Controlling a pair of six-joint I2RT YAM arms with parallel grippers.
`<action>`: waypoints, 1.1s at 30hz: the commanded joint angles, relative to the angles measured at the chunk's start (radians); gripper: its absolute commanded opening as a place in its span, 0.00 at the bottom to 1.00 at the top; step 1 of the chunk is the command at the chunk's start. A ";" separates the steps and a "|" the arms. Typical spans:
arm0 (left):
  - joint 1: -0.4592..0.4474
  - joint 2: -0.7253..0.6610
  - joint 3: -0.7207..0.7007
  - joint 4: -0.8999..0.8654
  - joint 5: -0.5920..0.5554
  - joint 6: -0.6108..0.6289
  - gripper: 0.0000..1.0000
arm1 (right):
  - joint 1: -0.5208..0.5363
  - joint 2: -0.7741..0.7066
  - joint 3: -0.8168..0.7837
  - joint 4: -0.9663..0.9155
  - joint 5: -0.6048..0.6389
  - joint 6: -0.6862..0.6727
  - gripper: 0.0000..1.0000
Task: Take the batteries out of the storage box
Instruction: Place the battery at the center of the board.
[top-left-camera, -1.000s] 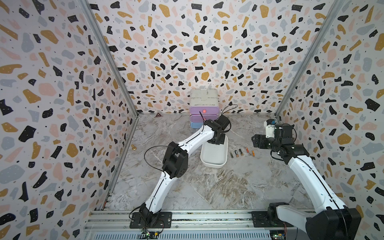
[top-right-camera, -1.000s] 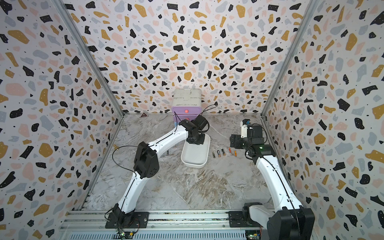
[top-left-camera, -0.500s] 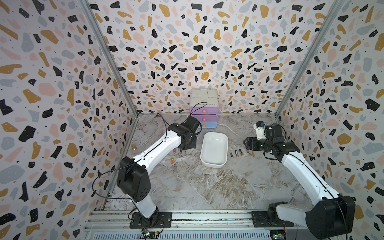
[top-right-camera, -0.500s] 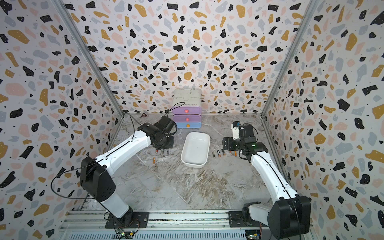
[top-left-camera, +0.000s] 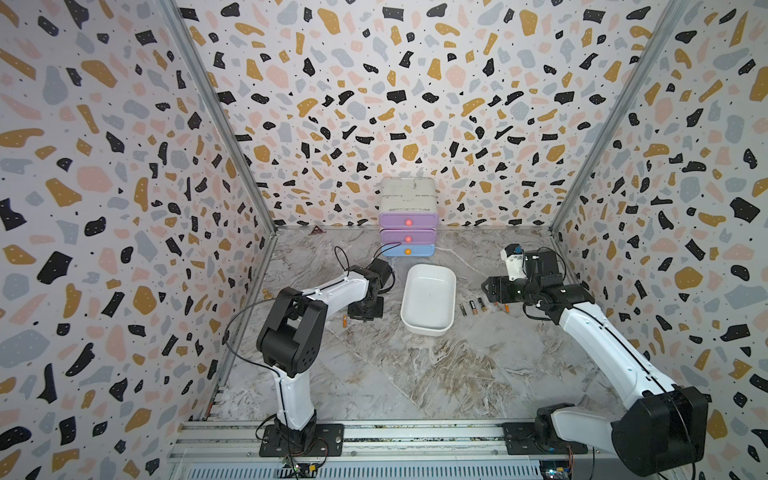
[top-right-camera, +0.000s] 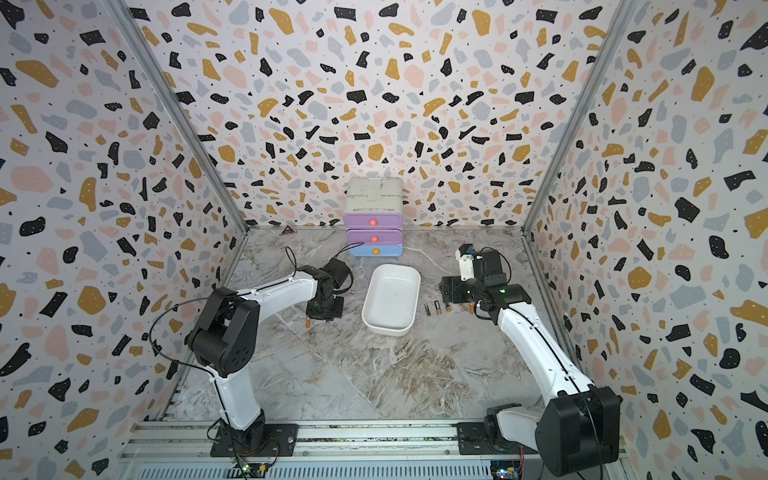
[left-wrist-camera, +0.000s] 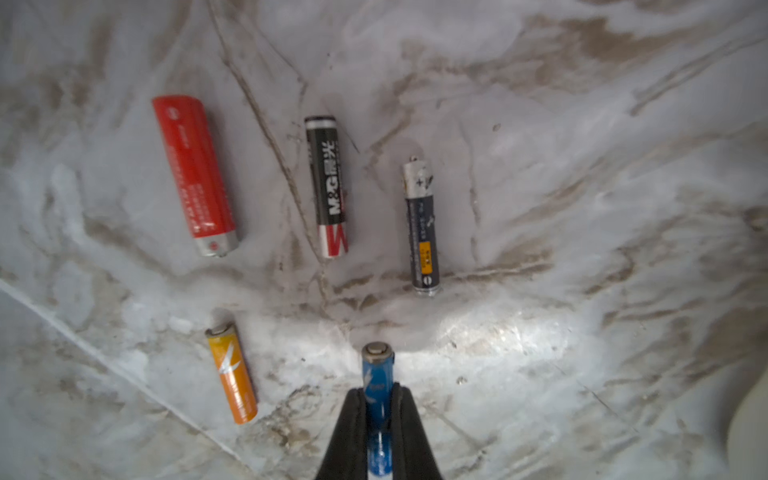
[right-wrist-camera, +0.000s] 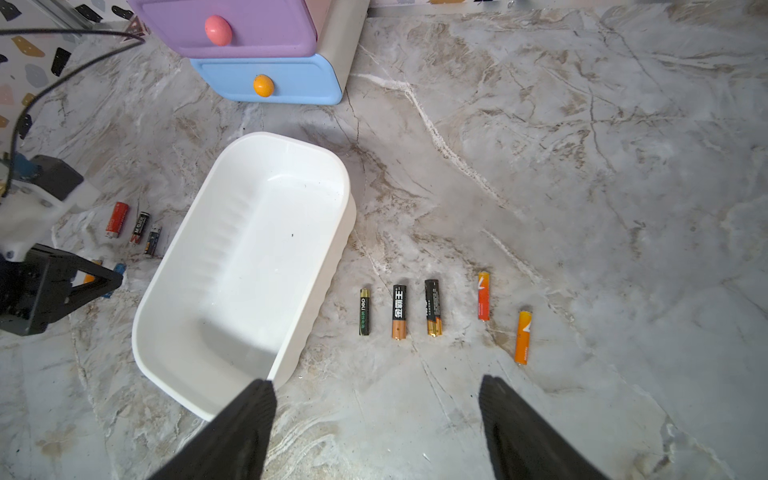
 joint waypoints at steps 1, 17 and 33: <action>-0.002 0.002 -0.033 0.025 0.008 -0.032 0.00 | 0.005 -0.014 0.014 -0.017 0.016 -0.017 0.83; -0.003 -0.072 -0.051 -0.004 -0.009 -0.026 0.37 | 0.005 -0.023 0.030 -0.019 0.093 -0.033 0.84; 0.087 -0.904 -0.256 0.308 -0.422 0.226 1.00 | 0.001 -0.084 -0.237 0.460 0.536 -0.202 0.98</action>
